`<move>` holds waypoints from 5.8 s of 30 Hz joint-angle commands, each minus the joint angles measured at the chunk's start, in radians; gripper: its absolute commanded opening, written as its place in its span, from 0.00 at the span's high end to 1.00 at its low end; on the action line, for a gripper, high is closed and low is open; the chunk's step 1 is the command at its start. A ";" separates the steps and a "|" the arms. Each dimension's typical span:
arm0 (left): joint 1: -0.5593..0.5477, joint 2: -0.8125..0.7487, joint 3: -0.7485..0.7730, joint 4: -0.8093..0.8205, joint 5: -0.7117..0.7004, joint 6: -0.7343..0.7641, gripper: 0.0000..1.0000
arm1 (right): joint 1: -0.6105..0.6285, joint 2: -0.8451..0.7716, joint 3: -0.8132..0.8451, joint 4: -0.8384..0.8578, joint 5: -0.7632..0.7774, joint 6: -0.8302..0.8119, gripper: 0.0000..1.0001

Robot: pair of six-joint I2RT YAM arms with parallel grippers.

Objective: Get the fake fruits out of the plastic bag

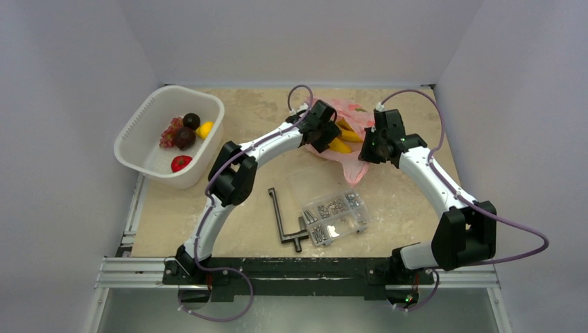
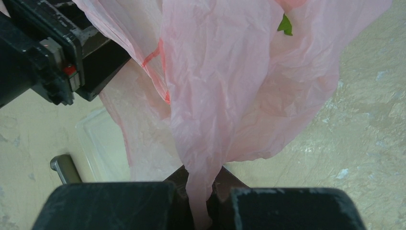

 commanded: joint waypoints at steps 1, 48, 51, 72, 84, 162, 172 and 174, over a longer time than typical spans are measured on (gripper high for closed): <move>0.002 0.018 0.038 -0.079 -0.036 -0.106 0.30 | -0.005 -0.006 0.032 -0.009 -0.005 -0.004 1.00; 0.090 -0.168 -0.139 0.426 0.261 0.036 1.00 | -0.053 0.033 -0.016 0.032 0.002 -0.002 1.00; 0.089 -0.150 -0.140 0.385 0.248 0.045 0.98 | -0.053 0.042 0.010 0.031 -0.005 -0.014 1.00; 0.140 -0.054 -0.099 0.285 0.354 0.157 0.38 | -0.053 0.075 0.039 0.014 -0.012 -0.035 1.00; 0.117 -0.053 -0.068 0.257 0.308 0.103 0.44 | -0.054 0.090 0.058 0.015 -0.026 -0.046 1.00; 0.106 -0.681 -0.588 0.159 0.853 0.289 1.00 | -0.053 -0.050 -0.120 0.206 -0.066 -0.056 1.00; 0.104 -0.768 -0.590 -0.076 1.002 0.579 1.00 | -0.053 -0.094 -0.158 0.233 -0.075 -0.041 1.00; 0.097 -0.726 -0.499 -0.292 0.940 0.750 1.00 | -0.054 -0.097 -0.153 0.231 -0.074 -0.039 1.00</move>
